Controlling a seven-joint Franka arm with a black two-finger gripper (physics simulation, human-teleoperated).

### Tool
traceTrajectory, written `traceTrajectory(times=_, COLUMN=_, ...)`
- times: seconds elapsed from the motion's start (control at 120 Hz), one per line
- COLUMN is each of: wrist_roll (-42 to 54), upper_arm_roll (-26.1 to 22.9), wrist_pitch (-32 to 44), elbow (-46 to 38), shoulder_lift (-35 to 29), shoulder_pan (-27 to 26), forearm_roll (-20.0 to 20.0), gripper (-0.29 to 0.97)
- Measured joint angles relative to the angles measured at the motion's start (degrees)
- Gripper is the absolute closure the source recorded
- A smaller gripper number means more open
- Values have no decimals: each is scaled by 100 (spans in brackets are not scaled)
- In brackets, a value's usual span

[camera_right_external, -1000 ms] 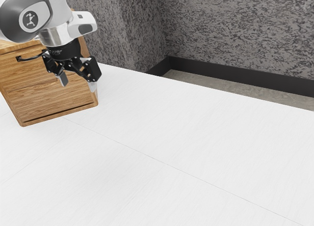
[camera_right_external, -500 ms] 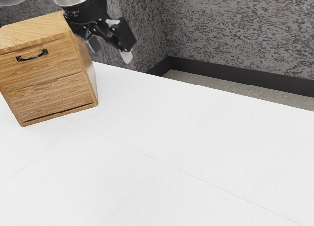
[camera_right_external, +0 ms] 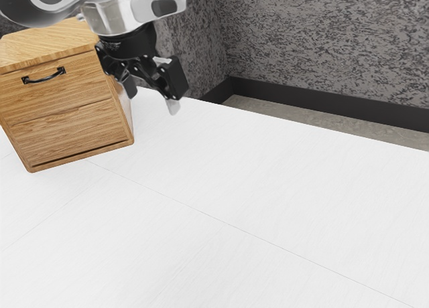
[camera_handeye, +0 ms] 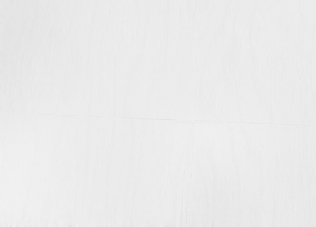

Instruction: Pull the drawer handle with one arm to open the drawer

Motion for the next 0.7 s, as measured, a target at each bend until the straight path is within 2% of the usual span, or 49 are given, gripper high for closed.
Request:
traceTrajectory(times=0.042, wrist_roll=-2, upper_arm_roll=-29, wrist_pitch=-5, elbow=-141, shoulder_lift=-5, shoulder_pan=18, forearm_roll=-125, gripper=0)
traceTrajectory(times=0.192, wrist_roll=-66, upper_arm_roll=88, wrist_pitch=-137, elbow=-882, shoulder_lift=59, shoulder_pan=-149, forearm_roll=-1098, gripper=0)
traceTrajectory(times=0.233, wrist_roll=-45, upper_arm_roll=91, wrist_pitch=-174, elbow=-1039, shoulder_lift=70, shoulder_pan=-74, forearm_roll=-1260, gripper=0)
traceTrajectory(times=0.333, wrist_roll=82, upper_arm_roll=16, wrist_pitch=-168, elbow=-1381, shoulder_lift=-25, shoulder_pan=1, forearm_roll=-1304, gripper=0)
traceTrajectory(times=0.383, wrist_roll=98, upper_arm_roll=-23, wrist_pitch=-90, elbow=-2173, shoulder_lift=-592, shoulder_pan=-257, forearm_roll=-1267, gripper=0)
traceTrajectory(times=0.442, wrist_roll=107, upper_arm_roll=-392, wrist_pitch=74, elbow=-2903, shoulder_lift=-1388, shoulder_pan=18, forearm_roll=-993, gripper=0)
traceTrajectory(times=0.475, wrist_roll=113, upper_arm_roll=-728, wrist_pitch=208, elbow=-3249, shoulder_lift=-1817, shoulder_pan=352, forearm_roll=-806, gripper=0)
traceTrajectory(times=0.492, wrist_roll=116, upper_arm_roll=-1066, wrist_pitch=269, elbow=-3463, shoulder_lift=-2085, shoulder_pan=680, forearm_roll=-698, gripper=0)
traceTrajectory(times=0.525, wrist_roll=124, upper_arm_roll=-1871, wrist_pitch=379, elbow=-3904, shoulder_lift=-2613, shoulder_pan=1450, forearm_roll=-503, gripper=0)
traceTrajectory(times=0.592, wrist_roll=217, upper_arm_roll=-3916, wrist_pitch=554, elbow=-4642, shoulder_lift=-3516, shoulder_pan=3473, forearm_roll=-270, gripper=0)
traceTrajectory(times=0.625, wrist_roll=340, upper_arm_roll=-4696, wrist_pitch=620, elbow=-4831, shoulder_lift=-3815, shoulder_pan=4192, forearm_roll=-199, gripper=0)
traceTrajectory(times=0.658, wrist_roll=472, upper_arm_roll=-5137, wrist_pitch=673, elbow=-5011, shoulder_lift=-4053, shoulder_pan=4586, forearm_roll=-144, gripper=0)
traceTrajectory(times=0.7, wrist_roll=629, upper_arm_roll=-5339, wrist_pitch=718, elbow=-5227, shoulder_lift=-4267, shoulder_pan=4802, forearm_roll=-84, gripper=0)
